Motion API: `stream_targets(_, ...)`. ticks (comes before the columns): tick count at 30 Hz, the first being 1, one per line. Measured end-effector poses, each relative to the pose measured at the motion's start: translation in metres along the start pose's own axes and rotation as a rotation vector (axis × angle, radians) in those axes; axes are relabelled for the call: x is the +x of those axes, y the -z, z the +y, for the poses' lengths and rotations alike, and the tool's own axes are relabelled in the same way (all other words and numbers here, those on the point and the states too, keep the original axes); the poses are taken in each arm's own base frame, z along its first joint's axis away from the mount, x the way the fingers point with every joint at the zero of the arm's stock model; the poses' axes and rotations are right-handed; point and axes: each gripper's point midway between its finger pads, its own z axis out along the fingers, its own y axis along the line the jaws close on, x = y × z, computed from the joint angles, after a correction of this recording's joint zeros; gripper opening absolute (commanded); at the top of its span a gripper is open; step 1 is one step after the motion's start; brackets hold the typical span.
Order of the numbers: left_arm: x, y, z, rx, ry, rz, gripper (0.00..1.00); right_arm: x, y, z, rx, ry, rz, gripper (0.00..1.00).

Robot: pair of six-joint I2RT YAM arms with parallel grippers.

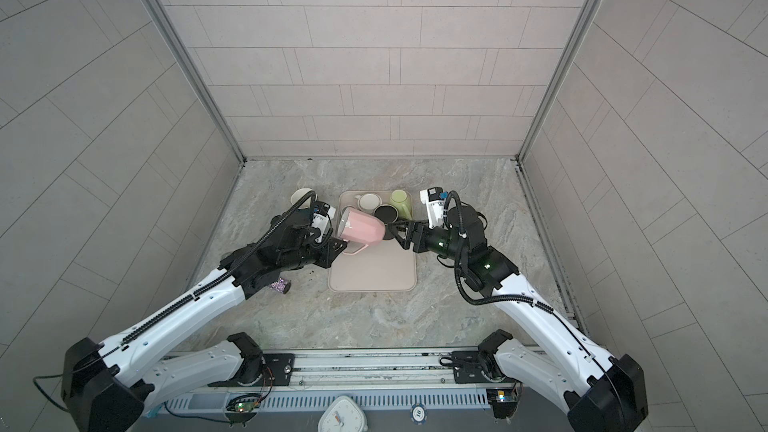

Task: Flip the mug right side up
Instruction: 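Withdraw the opened right gripper while the left gripper carries the pink mug away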

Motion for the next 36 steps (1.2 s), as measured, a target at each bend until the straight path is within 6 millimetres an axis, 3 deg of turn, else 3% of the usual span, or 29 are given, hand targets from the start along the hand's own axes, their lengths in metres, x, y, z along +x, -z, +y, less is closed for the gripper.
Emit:
stream_targets(8, 0.0, 0.017, 0.037, -0.12, 0.021, -0.006, 0.0, -0.001, 0.012, 0.001, -0.01, 0.005, -0.021, 0.74)
stream_targets(15, 0.02, 0.016, 0.061, -0.208, 0.026, 0.061, 0.0, 0.005, 0.016, -0.009, -0.001, -0.003, -0.015, 0.74)
stream_targets(23, 0.037, 0.017, 0.08, -0.299, 0.035, 0.121, 0.0, 0.011, 0.022, -0.022, 0.015, -0.015, -0.012, 0.74)
stream_targets(36, 0.055, 0.012, 0.108, -0.432, 0.031, 0.21, 0.0, 0.004, 0.027, -0.03, 0.021, -0.022, -0.025, 0.74)
